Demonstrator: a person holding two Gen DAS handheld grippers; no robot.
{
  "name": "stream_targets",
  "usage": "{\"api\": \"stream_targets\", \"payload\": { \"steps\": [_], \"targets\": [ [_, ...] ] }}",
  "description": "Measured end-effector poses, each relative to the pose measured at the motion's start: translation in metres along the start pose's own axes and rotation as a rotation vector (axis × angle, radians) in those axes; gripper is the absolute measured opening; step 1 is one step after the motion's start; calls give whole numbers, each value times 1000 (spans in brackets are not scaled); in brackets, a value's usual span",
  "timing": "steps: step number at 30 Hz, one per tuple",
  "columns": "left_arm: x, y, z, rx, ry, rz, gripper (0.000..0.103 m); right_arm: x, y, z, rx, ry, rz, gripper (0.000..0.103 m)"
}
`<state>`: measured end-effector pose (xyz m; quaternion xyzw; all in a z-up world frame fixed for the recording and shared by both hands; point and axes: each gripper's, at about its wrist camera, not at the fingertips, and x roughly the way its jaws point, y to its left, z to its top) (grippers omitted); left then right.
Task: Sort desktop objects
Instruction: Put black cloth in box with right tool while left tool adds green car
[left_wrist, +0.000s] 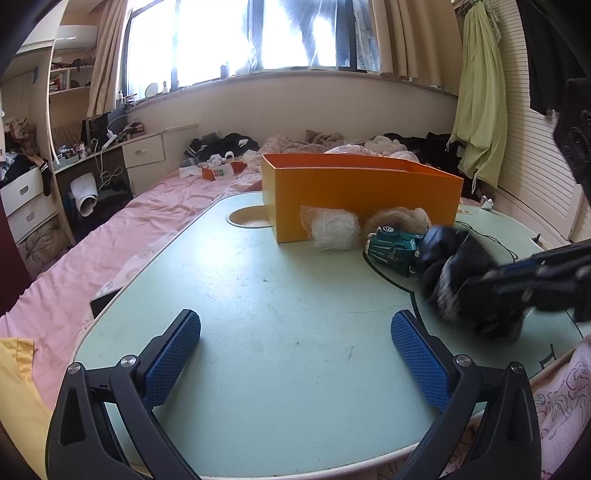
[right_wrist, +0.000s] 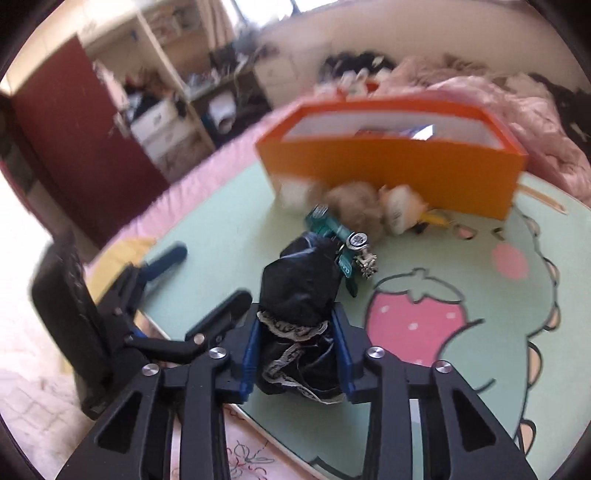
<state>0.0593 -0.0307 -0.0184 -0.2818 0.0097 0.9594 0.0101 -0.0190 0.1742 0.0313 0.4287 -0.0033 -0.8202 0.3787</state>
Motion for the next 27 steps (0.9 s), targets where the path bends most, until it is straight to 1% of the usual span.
{"api": "stream_targets", "payload": {
  "steps": [3,6,8,10,13,15,17,18,19,20,21,23,27],
  "targets": [
    [1,-1,5,3,31,-13,103,-34,-9,-9,46,-153,23,33],
    [-4,-3,18,-37,39,-83,103,-65,-19,-16,96,-280,-4,33],
    [-3,-10,35,-66,57,-134,103,-74,-29,-21,152,-328,-35,33],
    [8,-23,53,-62,105,-156,103,-78,-39,-22,196,-346,-24,33],
    [24,-46,70,-46,157,-176,103,-77,-46,-22,234,-348,-8,34],
    [34,-62,76,-4,182,-170,103,-79,-49,-21,241,-348,-2,34],
    [48,-76,78,48,225,-153,102,-80,-49,-18,243,-348,-6,35],
    [54,-78,78,58,252,-150,100,-80,-50,-17,247,-347,-11,35],
    [61,-79,76,62,288,-152,85,-83,-52,-19,250,-347,-8,35],
    [66,-79,75,58,321,-160,74,-84,-54,-20,254,-347,1,35],
    [68,-74,74,38,330,-177,74,-85,-55,-23,258,-347,2,35],
    [61,-63,72,-2,316,-201,74,-85,-57,-24,257,-342,3,35],
    [30,-44,63,-11,248,-226,74,-87,-57,-23,246,-342,-11,35]
  ]
}}
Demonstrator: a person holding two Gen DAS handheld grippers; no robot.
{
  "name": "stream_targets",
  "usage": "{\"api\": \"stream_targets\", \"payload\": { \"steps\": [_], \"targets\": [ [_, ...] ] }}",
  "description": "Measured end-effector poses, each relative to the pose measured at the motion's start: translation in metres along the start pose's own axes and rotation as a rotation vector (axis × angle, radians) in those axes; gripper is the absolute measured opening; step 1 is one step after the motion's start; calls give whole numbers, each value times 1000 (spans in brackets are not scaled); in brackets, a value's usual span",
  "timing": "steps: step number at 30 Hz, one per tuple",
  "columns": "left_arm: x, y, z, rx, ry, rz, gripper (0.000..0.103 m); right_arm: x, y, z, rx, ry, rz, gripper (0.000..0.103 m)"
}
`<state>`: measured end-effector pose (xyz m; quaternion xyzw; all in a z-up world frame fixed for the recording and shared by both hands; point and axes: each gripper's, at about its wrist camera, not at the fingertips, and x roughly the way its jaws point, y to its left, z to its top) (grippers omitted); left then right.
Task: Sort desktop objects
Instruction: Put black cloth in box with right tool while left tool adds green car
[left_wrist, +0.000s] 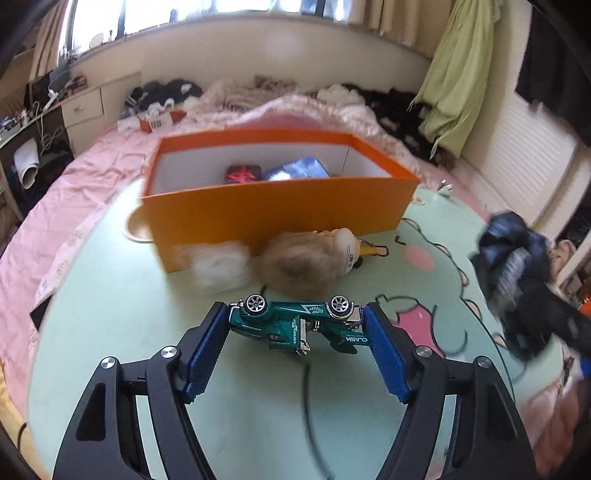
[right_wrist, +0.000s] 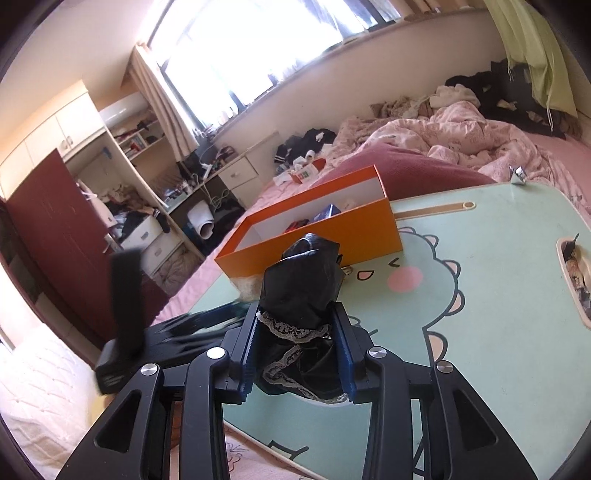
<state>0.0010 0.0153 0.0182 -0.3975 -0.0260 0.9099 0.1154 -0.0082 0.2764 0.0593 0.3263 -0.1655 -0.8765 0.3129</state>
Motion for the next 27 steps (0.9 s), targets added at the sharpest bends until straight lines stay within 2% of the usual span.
{"api": "stream_targets", "payload": {
  "steps": [2,4,8,10,12,13,14,16,19,24,26,27],
  "targets": [
    [-17,8,-1,-1,-22,-12,74,-1,5,7,-44,-6,-31,35],
    [-32,15,14,-6,-63,-2,74,2,11,21,-82,-6,-53,35],
    [-47,26,74,-39,-176,41,74,31,28,69,-168,-12,-89,35],
    [-40,31,99,-67,-181,28,74,57,29,95,-178,11,-96,36],
    [-21,36,122,-102,-146,-4,74,85,25,113,-176,36,-111,37],
    [-13,37,127,-115,-132,-16,74,97,23,117,-181,36,-124,38],
    [-1,39,132,-128,-115,-24,74,108,19,119,-182,31,-133,45],
    [10,39,132,-134,-108,0,74,119,11,118,-153,39,-129,58],
    [5,40,121,-117,-143,32,75,112,4,111,-104,20,-103,68],
    [-29,48,79,-87,-192,56,81,75,13,88,-143,34,-108,72],
    [-35,49,58,-73,-173,56,81,61,20,72,-180,53,-140,83],
    [-35,47,43,-56,-145,61,81,57,23,62,-200,75,-163,85]
  ]
}}
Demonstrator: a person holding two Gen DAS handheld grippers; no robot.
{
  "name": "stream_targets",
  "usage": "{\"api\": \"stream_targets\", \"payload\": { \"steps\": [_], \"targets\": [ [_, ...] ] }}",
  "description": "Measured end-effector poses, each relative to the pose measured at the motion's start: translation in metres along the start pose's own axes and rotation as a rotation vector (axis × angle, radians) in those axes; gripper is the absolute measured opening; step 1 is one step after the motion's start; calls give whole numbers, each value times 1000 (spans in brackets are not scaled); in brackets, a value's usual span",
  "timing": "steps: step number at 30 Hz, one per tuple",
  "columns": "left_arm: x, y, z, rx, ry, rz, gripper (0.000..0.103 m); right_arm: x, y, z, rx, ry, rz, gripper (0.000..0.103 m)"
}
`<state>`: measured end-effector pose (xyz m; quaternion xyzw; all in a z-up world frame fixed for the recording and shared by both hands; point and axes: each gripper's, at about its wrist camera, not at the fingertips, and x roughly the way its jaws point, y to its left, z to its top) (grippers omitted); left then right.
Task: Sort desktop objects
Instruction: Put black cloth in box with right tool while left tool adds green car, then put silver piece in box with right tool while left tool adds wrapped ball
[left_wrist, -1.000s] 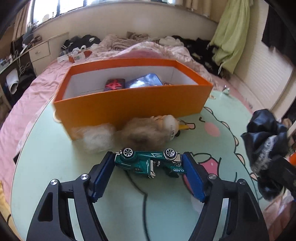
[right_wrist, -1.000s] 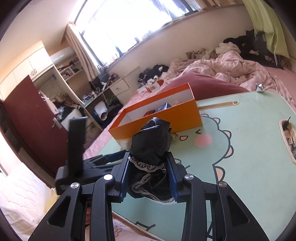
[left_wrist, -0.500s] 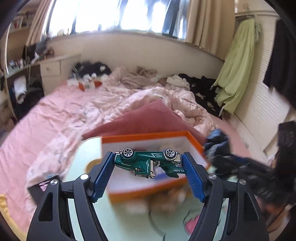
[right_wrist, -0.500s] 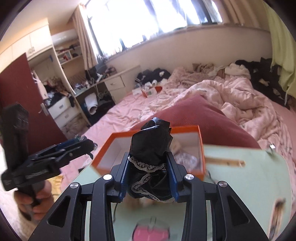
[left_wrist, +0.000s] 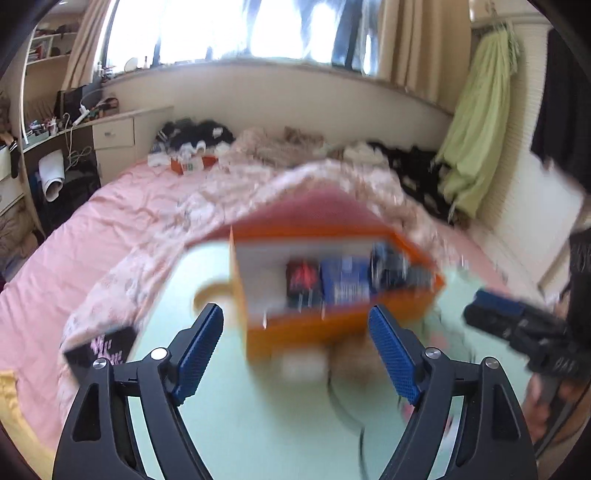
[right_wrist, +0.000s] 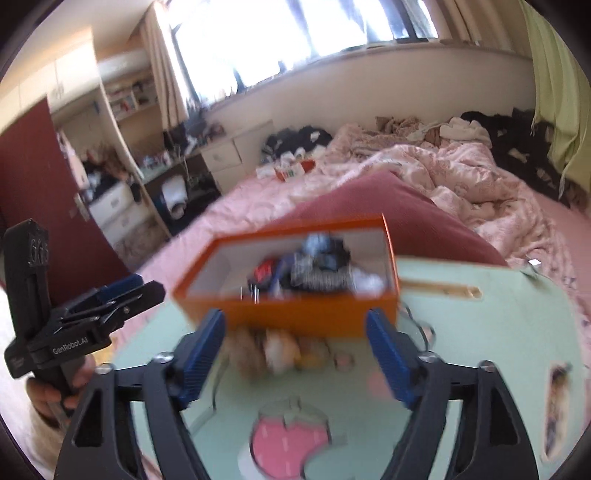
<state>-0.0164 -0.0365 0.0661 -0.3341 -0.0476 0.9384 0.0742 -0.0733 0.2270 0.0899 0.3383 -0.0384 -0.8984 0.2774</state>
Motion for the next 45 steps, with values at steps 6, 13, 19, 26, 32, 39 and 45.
{"api": "stream_targets", "payload": {
  "steps": [6,13,19,26,32,39,45],
  "targets": [
    [20,-20,-61,96,158,87,81,14,16,-55,-58,183,-94,86],
    [28,-24,-71,93,146,109,88,38,11,-82,-95,271,-209,102],
    [29,-22,-67,94,155,107,89,36,5,-84,-92,262,-212,102],
    [29,-1,-34,-29,139,75,89,35,4,-84,-91,261,-211,102],
    [49,-1,-15,-48,154,79,75,35,4,-84,-91,261,-211,102],
    [68,7,-19,-83,240,54,35,26,-3,-74,-29,240,-118,102],
    [65,16,-22,-111,219,36,35,-5,-70,-21,127,119,-127,102]
  ]
}}
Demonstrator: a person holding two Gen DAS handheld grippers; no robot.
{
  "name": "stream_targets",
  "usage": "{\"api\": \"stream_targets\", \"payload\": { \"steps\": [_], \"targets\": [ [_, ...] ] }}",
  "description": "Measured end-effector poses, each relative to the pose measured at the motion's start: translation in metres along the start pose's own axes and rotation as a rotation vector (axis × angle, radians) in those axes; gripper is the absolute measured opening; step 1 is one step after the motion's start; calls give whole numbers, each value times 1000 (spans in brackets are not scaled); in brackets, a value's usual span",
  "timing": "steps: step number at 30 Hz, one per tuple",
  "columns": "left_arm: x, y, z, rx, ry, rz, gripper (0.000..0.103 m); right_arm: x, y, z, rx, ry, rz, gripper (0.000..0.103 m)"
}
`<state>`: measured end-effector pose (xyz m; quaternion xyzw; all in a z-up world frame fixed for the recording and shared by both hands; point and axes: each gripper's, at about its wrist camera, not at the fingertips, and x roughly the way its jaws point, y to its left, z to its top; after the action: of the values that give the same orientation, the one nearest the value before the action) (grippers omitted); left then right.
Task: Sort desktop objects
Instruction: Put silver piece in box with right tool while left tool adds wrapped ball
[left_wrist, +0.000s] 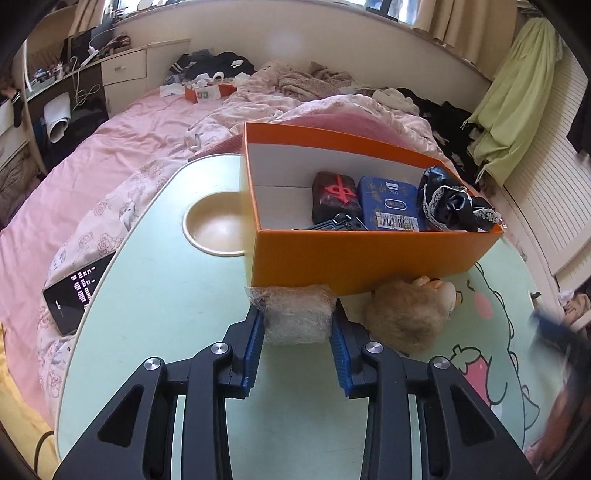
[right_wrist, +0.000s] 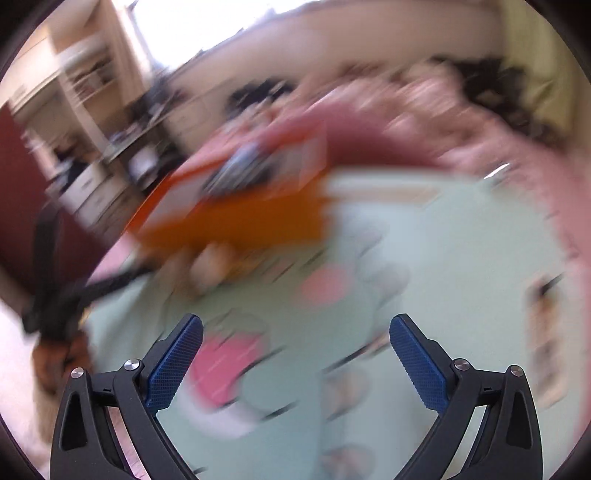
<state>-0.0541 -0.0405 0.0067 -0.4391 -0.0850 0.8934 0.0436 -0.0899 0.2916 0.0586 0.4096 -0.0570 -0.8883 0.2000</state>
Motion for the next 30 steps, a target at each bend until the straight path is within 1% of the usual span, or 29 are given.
{"api": "stream_targets", "payload": {
  "steps": [1,3,4,6,7,8,11,14,16,18,19,20,21,22,23,25,27,28,29,30],
  "targets": [
    [1,-1,-1,5,-1,6,35,-7,-14,14,19,-42,-43,102],
    [1,-4,-2,16,-8,18,35,-20,-50,49,82,-130,-161,102],
    [1,-3,-2,19,-10,20,35,-22,-67,63,104,-157,-217,101],
    [2,-3,-1,18,-14,18,35,-16,-97,90,124,-177,-327,94],
    [2,-2,-1,12,-15,13,35,-9,-109,99,129,-165,-366,85],
    [2,0,-1,9,-14,10,35,0,-121,107,142,-143,-386,79],
    [4,3,-2,-7,-11,1,35,29,-139,119,166,-92,-384,76],
    [4,4,-3,-9,-11,-2,35,60,-135,127,106,-47,-430,76],
    [4,4,-3,-7,-13,1,35,76,-135,126,59,-19,-457,76],
    [3,5,-3,-4,-18,4,35,95,-145,125,34,23,-490,75],
    [3,5,-3,-4,-20,4,35,104,-151,124,39,47,-504,62],
    [2,5,-3,-6,-22,3,35,111,-156,120,60,79,-497,42],
    [1,5,-3,-9,-25,-1,35,110,-161,116,100,72,-443,32],
    [0,6,-3,-12,-33,-7,35,107,-160,114,114,69,-435,28],
    [0,6,-3,-11,-36,-7,35,106,-157,111,101,70,-438,28],
    [1,6,-4,-10,-35,-8,35,102,-147,107,59,74,-413,27],
    [0,7,-5,-14,-36,-11,35,92,-138,102,47,56,-383,27],
    [-3,7,-5,-21,-50,-15,35,86,-134,101,52,39,-358,27],
    [-7,8,-5,-25,-64,-18,35,74,-127,99,59,9,-314,27],
    [-13,8,-5,-29,-97,-25,35,67,-118,99,56,-9,-282,27]
  ]
}}
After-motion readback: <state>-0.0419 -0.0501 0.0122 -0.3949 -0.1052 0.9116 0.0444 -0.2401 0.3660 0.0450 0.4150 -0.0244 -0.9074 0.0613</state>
